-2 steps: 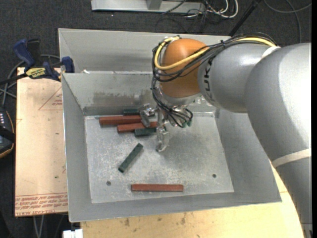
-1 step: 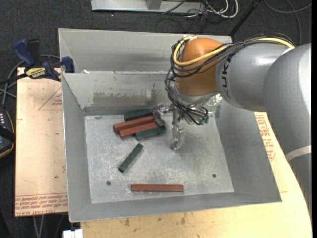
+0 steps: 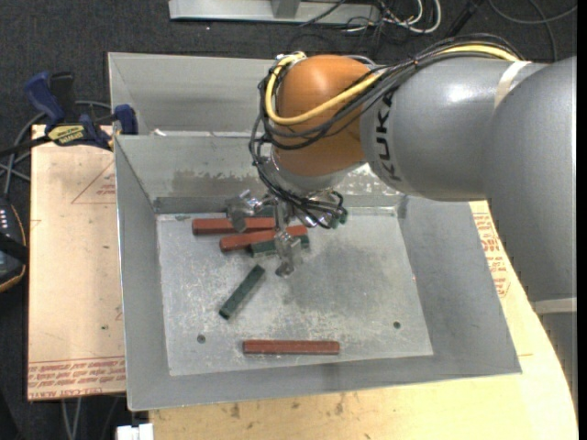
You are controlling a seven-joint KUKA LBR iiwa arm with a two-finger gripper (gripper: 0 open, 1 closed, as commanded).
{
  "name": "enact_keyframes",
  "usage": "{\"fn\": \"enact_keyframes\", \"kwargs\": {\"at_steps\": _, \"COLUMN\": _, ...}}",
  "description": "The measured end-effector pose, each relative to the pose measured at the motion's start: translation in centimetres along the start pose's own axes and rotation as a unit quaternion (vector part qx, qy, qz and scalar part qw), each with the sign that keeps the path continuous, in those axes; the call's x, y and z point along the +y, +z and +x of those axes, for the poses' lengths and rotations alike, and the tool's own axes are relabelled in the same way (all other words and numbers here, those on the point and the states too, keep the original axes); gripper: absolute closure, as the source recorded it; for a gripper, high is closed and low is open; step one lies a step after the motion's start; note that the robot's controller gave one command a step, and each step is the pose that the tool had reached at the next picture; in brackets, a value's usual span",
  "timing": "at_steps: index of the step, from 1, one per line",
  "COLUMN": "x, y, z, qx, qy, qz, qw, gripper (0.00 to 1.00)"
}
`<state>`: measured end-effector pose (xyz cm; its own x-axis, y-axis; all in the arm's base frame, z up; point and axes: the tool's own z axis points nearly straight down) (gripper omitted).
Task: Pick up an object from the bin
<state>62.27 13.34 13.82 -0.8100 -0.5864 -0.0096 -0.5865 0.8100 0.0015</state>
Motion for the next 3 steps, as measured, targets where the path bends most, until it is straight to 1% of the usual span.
{"fn": "enact_keyframes", "kwargs": {"at_steps": 1, "x": 4.7, "y": 7.0, "z": 2.2, "qx": 0.006, "qy": -0.175, "qz": -0.002, "qw": 0.9846, "gripper": 0.0}}
{"fn": "enact_keyframes", "kwargs": {"at_steps": 2, "x": 4.5, "y": 6.7, "z": 2.0, "qx": 0.0038, "qy": -0.173, "qz": 0.0, "qw": 0.9848, "gripper": 1.0}}
{"fn": "enact_keyframes", "kwargs": {"at_steps": 3, "x": 2.2, "y": -7.9, "z": 5.3, "qx": 0.0001, "qy": -0.191, "qz": 0.003, "qw": 0.9816, "gripper": 1.0}}
